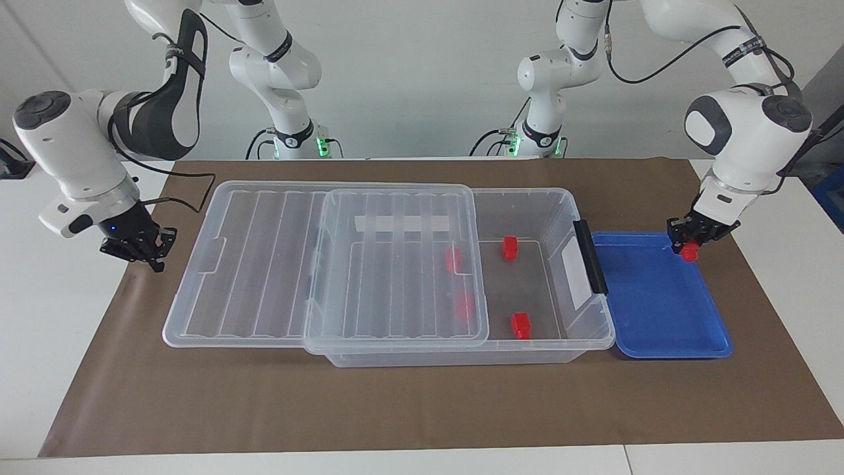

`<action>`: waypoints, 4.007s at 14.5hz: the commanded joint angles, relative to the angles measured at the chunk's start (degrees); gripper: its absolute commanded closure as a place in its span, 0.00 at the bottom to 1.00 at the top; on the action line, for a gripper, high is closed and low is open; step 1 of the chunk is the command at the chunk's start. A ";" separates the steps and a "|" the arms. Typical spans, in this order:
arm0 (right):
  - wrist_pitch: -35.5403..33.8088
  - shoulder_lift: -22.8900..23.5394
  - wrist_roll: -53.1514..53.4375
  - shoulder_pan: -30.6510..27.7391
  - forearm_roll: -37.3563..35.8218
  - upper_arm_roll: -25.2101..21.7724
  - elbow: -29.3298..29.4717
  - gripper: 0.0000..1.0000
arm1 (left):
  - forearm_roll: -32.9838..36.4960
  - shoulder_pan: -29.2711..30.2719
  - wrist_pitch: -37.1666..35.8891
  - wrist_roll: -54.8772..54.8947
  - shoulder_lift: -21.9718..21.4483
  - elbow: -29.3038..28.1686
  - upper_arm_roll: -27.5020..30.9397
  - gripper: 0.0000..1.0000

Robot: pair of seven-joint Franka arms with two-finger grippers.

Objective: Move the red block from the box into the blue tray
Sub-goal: 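Carry the red block with the left gripper over the blue tray, then lower the block into the tray while the right gripper slides the lid shut, then open the left gripper to release the red block in the tray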

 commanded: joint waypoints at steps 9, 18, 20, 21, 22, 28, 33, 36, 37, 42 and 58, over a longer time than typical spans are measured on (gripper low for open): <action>0.55 0.00 -0.83 3.20 6.57 0.31 -1.09 1.00 | -1.30 -0.23 17.39 -0.42 3.98 -8.67 -0.61 1.00; 1.08 0.00 7.94 10.75 7.36 0.40 -1.09 1.00 | -1.30 -1.02 24.95 -7.97 9.52 -8.93 -0.70 1.00; 1.87 0.00 10.49 12.77 7.36 0.40 -1.09 1.00 | -1.38 -1.28 25.13 -10.59 9.79 -9.11 -0.70 1.00; 1.96 0.00 11.99 13.48 7.36 0.40 -1.35 1.00 | -1.38 -1.46 25.39 -11.57 9.96 -9.19 -0.70 1.00; 2.31 0.00 13.31 14.53 7.36 0.40 -1.52 1.00 | -1.38 -1.46 26.78 -11.66 10.40 -9.54 -0.70 1.00; 5.12 -0.09 17.71 17.61 7.36 0.40 -3.11 1.00 | -1.38 -1.72 31.46 -11.23 11.11 -12.01 -0.70 1.00; 5.30 -0.09 18.86 18.93 7.36 0.48 -3.11 1.00 | -1.38 -1.72 30.84 -10.96 11.11 -11.57 -0.61 0.19; 5.39 -0.09 18.94 19.28 7.45 0.48 -3.11 1.00 | -1.38 -1.81 29.45 -11.14 10.32 -11.30 -0.61 0.00; 5.39 -0.09 18.86 19.29 7.45 0.57 -3.11 1.00 | -1.38 -1.72 26.13 -11.14 9.10 -10.26 -0.61 0.00; 5.39 -0.09 18.68 19.37 9.91 0.57 -3.11 1.00 | -1.38 -1.90 2.66 -11.14 2.59 -0.24 -1.31 0.00; 5.21 -0.44 18.24 19.37 12.37 0.66 -3.72 1.00 | -2.18 -1.46 -22.33 -12.11 -14.12 6.79 -10.37 0.00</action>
